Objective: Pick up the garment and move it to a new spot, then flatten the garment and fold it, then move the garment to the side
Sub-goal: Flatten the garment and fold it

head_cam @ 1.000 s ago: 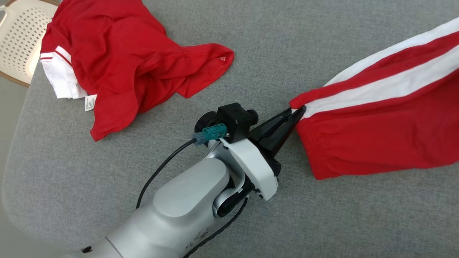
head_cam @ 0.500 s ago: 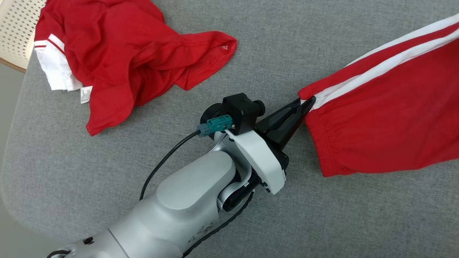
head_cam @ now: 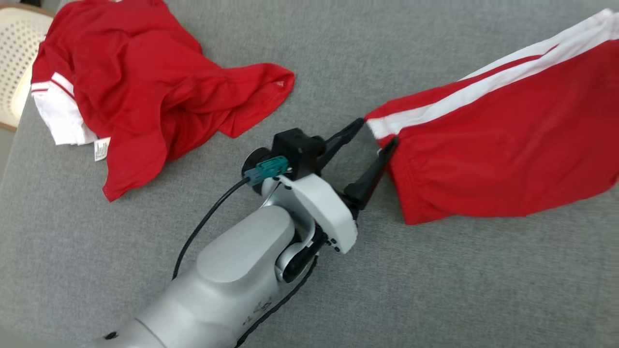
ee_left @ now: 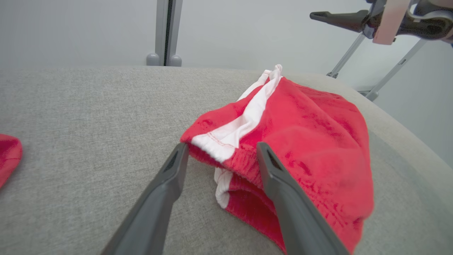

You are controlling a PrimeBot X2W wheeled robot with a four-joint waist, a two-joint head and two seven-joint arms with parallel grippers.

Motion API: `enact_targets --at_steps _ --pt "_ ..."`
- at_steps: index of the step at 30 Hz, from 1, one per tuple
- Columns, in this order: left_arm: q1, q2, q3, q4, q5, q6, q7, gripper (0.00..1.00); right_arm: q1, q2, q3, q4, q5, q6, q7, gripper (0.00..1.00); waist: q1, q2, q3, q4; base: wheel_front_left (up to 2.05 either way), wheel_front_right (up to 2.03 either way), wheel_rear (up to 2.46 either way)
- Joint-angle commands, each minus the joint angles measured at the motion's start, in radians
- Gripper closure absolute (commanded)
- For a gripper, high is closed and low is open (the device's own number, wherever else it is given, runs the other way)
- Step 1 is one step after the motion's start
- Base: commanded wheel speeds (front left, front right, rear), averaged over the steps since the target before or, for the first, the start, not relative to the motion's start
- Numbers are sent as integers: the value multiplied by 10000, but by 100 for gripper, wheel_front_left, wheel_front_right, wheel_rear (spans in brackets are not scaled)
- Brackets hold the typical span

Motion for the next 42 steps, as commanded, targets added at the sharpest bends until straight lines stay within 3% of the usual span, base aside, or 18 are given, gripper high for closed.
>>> enact_targets --at_steps 1,7,11,15,22,29,35,42 --pt "239 53 256 181 125 18 -15 0 486 302 -354 325 361 -20 -434 0 0 0 -533 -374 0 0 0" --pt "1148 350 1299 550 371 -7 -10 0 2147 1819 -2312 1715 1485 -18 -2351 0 0 0 -1796 -1036 0 0 0" --pt "1904 576 2531 55 633 141 -12 0 3183 2652 -3442 2368 1898 -20 -2932 0 0 0 -2588 -1448 0 0 0" --pt "2794 656 3966 -757 1118 288 -11 0 4342 3377 -4672 2243 2187 -21 -3172 0 0 0 -3154 -1780 0 0 0" --pt "4512 448 5930 -1735 2037 22 -11 0 7141 4191 -7580 -69 1783 -18 -3150 0 0 0 -3882 -2330 0 0 0" --pt "6051 167 7392 -2559 3665 -306 -8 0 10319 5598 -10423 -2270 -16 -20 -3153 0 0 0 -4322 -2707 0 0 0" --pt "7184 54 8406 -3177 4785 -274 -10 0 12330 6905 -11687 -3541 -1525 -11 -3154 0 0 0 -4306 -2900 0 0 0" --pt "7753 57 8139 -3496 4454 87 -10 0 12983 7414 -12039 -3803 -1987 -12 -3155 0 0 0 -4228 -2875 0 0 0"
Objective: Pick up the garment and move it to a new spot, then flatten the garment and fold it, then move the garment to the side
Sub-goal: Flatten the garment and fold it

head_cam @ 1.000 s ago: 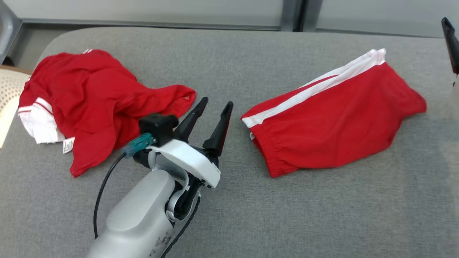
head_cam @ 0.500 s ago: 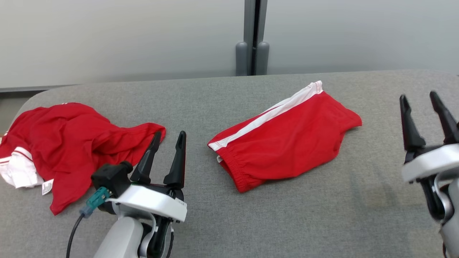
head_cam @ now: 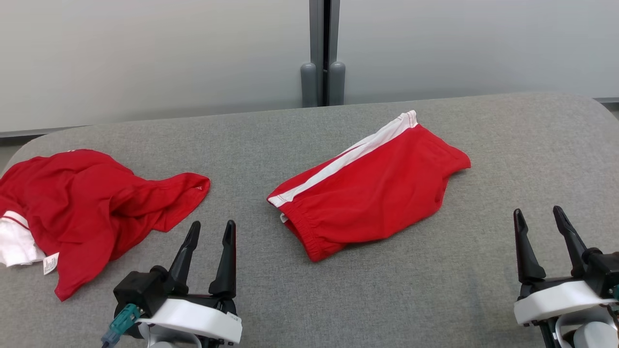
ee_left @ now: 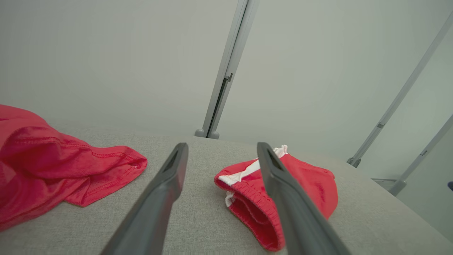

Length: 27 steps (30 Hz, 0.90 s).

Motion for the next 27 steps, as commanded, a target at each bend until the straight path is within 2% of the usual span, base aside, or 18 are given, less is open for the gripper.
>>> enact_targets --at_steps 1,4,10,17,18,23,27 --pt "4 47 -35 -63 -76 45 0 0 62 35 -29 17 -50 -2 -10 0 0 -1 28 53 0 0 0" --pt "-107 44 -221 -54 -128 56 0 0 -53 18 -85 312 -7 -2 -10 0 0 -1 140 194 0 0 0" --pt "-447 46 -831 -78 -1 130 0 0 -613 73 -459 1048 1096 -1 401 0 0 -1 643 773 0 0 0" --pt "-739 42 -1389 -63 -197 271 0 0 -1729 -27 -1170 1934 3415 -1 1787 0 0 -1 1320 1617 0 0 0" --pt "-739 42 -1389 -63 -197 271 0 0 -1729 -27 -1170 1934 3415 -1 1787 0 0 -1 1320 1617 0 0 0" --pt "-976 40 -1731 -47 -222 350 0 0 -2615 -206 -1831 2531 4845 -1 2988 0 0 -1 1735 2246 0 0 0" --pt "-1171 40 -2009 -98 -310 422 0 0 -3232 -507 -2196 2997 5280 -1 3753 0 0 -1 2043 2695 0 0 0"
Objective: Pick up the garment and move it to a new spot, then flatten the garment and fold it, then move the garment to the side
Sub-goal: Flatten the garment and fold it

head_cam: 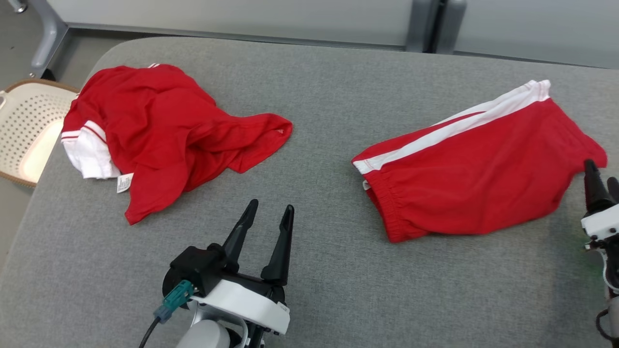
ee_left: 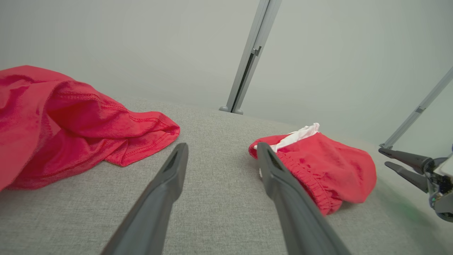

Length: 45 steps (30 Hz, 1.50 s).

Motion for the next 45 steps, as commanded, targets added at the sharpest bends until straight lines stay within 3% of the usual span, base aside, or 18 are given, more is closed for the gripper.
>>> enact_targets --at_steps 1,11,21,23,35,45 --pt "-195 30 -102 -38 -72 59 0 0 -238 -199 -162 161 46 1 141 0 0 0 357 425 0 0 0" --pt "-495 30 -901 -53 -196 259 0 0 -1486 -525 -1002 1905 -115 1 1260 0 0 0 796 1072 0 0 0" --pt "-686 33 -1098 -195 -314 360 0 0 -2668 -690 -1364 3669 -1165 -1 1742 0 0 0 1069 1309 0 0 0" --pt "-685 31 -1078 -173 -317 368 0 0 -2796 -684 -1380 3816 -1246 -1 1734 100 0 0 1065 1299 0 0 0" --pt "-505 34 -919 136 -147 302 0 0 -2581 -506 -1260 3235 -803 1 462 100 0 0 443 770 0 0 0" --pt "26 36 -458 425 -9 126 0 0 -739 -428 -1324 1994 484 1 -718 100 0 0 -633 -293 0 0 0"
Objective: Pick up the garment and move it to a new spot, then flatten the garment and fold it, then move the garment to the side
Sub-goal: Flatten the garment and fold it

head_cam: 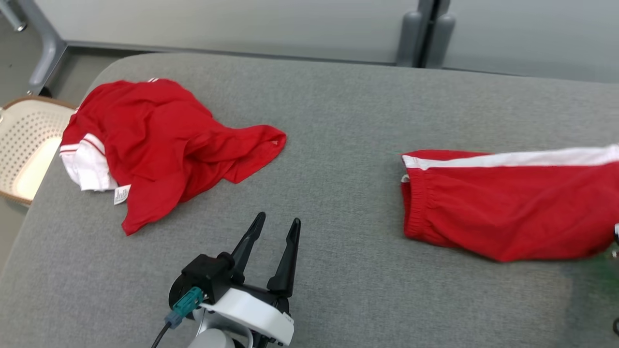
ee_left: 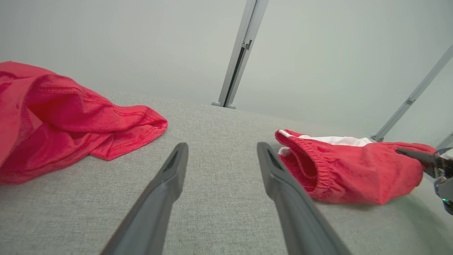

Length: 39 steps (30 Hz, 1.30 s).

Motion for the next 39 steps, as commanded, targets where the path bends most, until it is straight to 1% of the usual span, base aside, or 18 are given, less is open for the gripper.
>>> enact_targets --at_steps 1,3,6,8,13,17,19,21,24,29,32,38,39 --pt "101 45 72 45 89 -38 0 0 229 21 -65 -53 57 1 -135 100 0 0 -333 -328 0 0 0" --pt "243 45 151 99 122 -93 0 0 721 13 -260 -97 79 1 -374 100 0 0 -525 -477 0 0 0" --pt "424 45 263 152 145 -135 0 0 1246 275 -485 -141 196 3 -548 100 0 0 -768 -672 0 0 0" --pt "498 45 256 188 184 -197 0 0 1471 329 -554 -232 210 1 -648 100 0 0 -852 -759 0 0 0" --pt "538 45 163 247 231 -281 0 0 1340 630 -192 -606 35 3 -889 100 0 0 -989 -808 0 0 0" --pt "585 47 233 256 238 -264 0 0 1238 935 539 -1416 305 1 -894 100 0 0 -1152 -717 0 0 0" --pt "712 47 389 131 -192 -241 0 0 1348 1059 1003 -1914 505 3 -813 100 0 0 -1261 -613 0 0 0" --pt "720 39 420 62 -306 -267 -2 0 1535 1187 1570 -2473 750 3 -712 100 0 0 -1362 -488 0 0 0" --pt "848 44 490 84 -437 -279 0 0 1940 1196 2459 -3219 1002 3 -628 100 0 0 -1540 -291 0 0 0" --pt "971 41 519 201 -303 -344 0 0 2528 1215 3929 -4140 1407 3 -557 100 0 0 -1716 -2 0 0 0" --pt "1041 45 517 236 -271 -352 0 0 2762 1076 4653 -4326 1497 3 -575 100 0 0 -1744 183 0 0 0" --pt "1112 44 527 271 -255 -338 0 0 2831 1036 5245 -3881 1485 3 -875 100 0 0 -1719 468 0 0 0" --pt "1119 44 533 280 -265 -335 -1 0 2793 981 5362 -3714 1341 3 -946 92 0 0 -1701 516 0 0 0"
